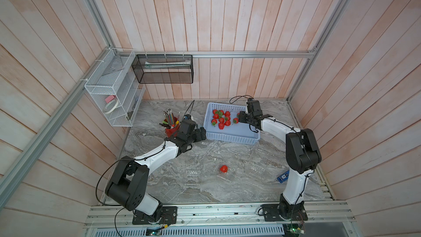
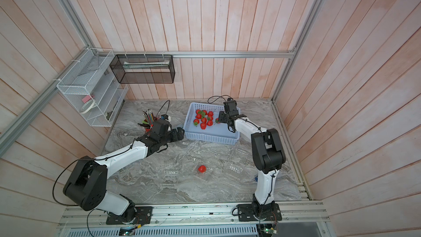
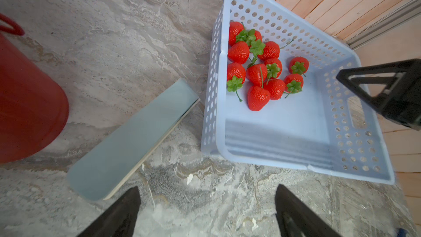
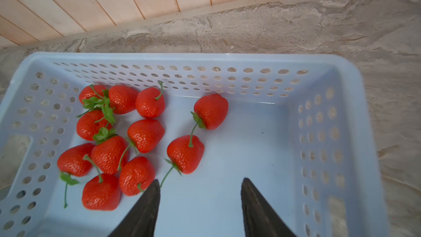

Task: Pack strawberries into containers
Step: Pick up the strawberry from the basket.

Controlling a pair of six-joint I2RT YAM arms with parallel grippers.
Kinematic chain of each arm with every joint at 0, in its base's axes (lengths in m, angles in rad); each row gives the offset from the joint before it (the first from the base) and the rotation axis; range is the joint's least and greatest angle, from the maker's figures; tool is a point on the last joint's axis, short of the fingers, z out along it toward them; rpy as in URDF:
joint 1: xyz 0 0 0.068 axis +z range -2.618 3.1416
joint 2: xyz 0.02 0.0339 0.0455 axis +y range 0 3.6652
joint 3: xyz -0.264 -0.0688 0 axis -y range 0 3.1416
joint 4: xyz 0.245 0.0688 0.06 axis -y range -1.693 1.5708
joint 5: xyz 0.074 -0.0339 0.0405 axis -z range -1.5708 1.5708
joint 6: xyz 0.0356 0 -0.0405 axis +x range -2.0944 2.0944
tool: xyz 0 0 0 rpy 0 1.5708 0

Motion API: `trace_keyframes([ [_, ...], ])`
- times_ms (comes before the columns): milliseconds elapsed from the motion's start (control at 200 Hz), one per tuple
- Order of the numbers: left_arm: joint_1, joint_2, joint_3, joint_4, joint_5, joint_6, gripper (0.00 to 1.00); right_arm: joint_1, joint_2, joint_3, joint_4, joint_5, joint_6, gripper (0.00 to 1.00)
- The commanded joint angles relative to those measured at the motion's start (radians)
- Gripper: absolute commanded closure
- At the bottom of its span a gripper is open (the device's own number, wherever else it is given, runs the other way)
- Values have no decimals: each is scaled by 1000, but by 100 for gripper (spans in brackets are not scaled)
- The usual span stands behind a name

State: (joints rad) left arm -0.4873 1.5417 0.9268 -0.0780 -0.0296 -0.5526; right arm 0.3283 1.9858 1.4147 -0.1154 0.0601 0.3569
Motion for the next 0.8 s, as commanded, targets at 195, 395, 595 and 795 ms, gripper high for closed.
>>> trace_keyframes([
  [195, -1, 81, 78, 16, 13, 41, 6, -4, 228, 220, -88, -122, -27, 43],
  [395, 1, 97, 77, 11, 11, 39, 6, -3, 263, 205, -77, -135, -15, 40],
  [595, 3, 103, 76, 12, 14, 34, 6, -4, 284, 208, -67, -145, -10, 46],
  [795, 3, 90, 72, 2, 14, 33, 6, -3, 285, 211, -79, -165, -5, 57],
])
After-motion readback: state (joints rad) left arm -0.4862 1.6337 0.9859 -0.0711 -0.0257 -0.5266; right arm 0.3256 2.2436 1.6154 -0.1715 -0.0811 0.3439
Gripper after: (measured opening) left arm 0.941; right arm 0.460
